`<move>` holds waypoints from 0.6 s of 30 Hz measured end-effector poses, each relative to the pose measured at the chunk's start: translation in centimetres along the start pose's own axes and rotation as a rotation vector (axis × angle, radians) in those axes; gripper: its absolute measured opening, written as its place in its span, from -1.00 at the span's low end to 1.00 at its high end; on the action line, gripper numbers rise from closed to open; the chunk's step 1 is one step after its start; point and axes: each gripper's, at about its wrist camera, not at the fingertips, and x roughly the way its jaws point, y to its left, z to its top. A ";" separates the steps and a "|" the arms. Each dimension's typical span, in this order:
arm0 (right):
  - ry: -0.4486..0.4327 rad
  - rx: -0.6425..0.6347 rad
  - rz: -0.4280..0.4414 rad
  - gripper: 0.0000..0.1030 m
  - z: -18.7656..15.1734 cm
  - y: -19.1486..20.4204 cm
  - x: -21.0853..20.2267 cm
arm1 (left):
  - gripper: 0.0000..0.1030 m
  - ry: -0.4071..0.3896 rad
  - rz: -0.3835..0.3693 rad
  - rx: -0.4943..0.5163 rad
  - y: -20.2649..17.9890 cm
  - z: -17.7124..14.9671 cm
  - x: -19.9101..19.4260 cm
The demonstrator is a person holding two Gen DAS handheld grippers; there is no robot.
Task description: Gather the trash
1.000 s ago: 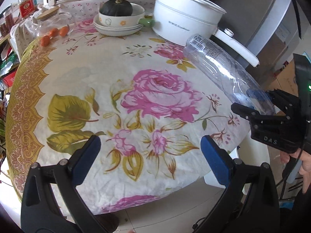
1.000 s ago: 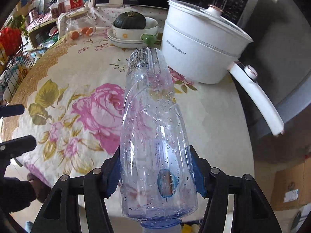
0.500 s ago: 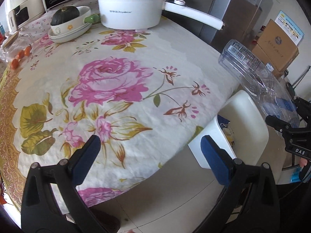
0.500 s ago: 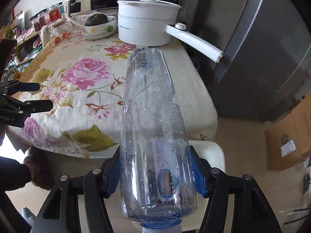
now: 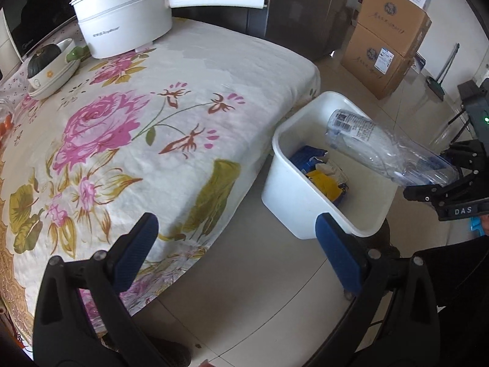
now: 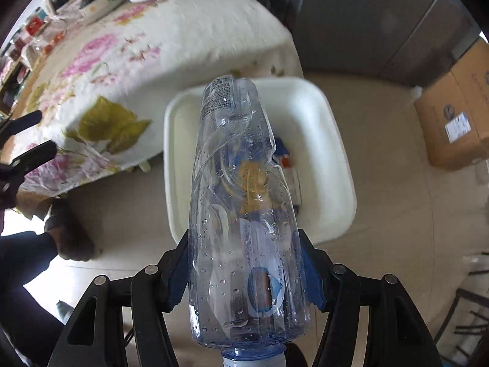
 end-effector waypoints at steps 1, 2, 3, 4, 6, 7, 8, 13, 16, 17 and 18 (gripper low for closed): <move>0.026 0.005 -0.003 0.25 0.2 0.0 0.7 | 0.98 -0.002 -0.004 0.007 -0.3 -0.1 0.0; 0.041 0.008 -0.009 0.25 0.3 0.0 1.1 | 0.98 -0.004 -0.004 0.014 -0.6 -0.1 -0.1; 0.052 0.011 -0.012 0.25 0.4 0.0 1.5 | 0.98 -0.011 -0.006 0.020 -0.8 -0.2 -0.1; 0.050 0.034 0.002 0.25 0.7 -0.2 1.8 | 0.98 -0.015 -0.008 0.020 -1.0 -0.3 -0.1; 0.028 0.094 0.027 0.33 1.2 -0.8 1.7 | 0.98 -0.020 -0.008 0.006 -1.0 -0.4 -0.2; -0.004 0.126 0.034 0.54 1.3 -1.1 1.0 | 0.98 -0.025 -0.002 -0.006 -1.0 -0.5 -0.3; -0.037 0.144 0.035 0.64 1.2 -1.4 0.4 | 0.98 -0.028 0.004 -0.013 -0.9 -0.5 -0.3; -0.178 0.201 -0.012 0.70 -0.2 -1.5 -3.2 | 0.98 -0.026 0.088 -0.029 -1.2 -1.0 -1.4; -0.262 0.215 -0.065 0.81 -1.7 -0.4 -5.2 | 0.98 -0.065 0.151 -0.037 -1.6 -1.1 -3.1; -0.290 0.216 -0.081 0.91 -2.2 0.1 -5.9 | 0.98 -0.081 0.173 -0.041 -1.8 -1.1 -3.8; -0.332 0.215 -0.098 1.00 -2.7 0.5 -6.6 | 0.98 -0.098 0.191 -0.048 -2.0 -1.1 -4.6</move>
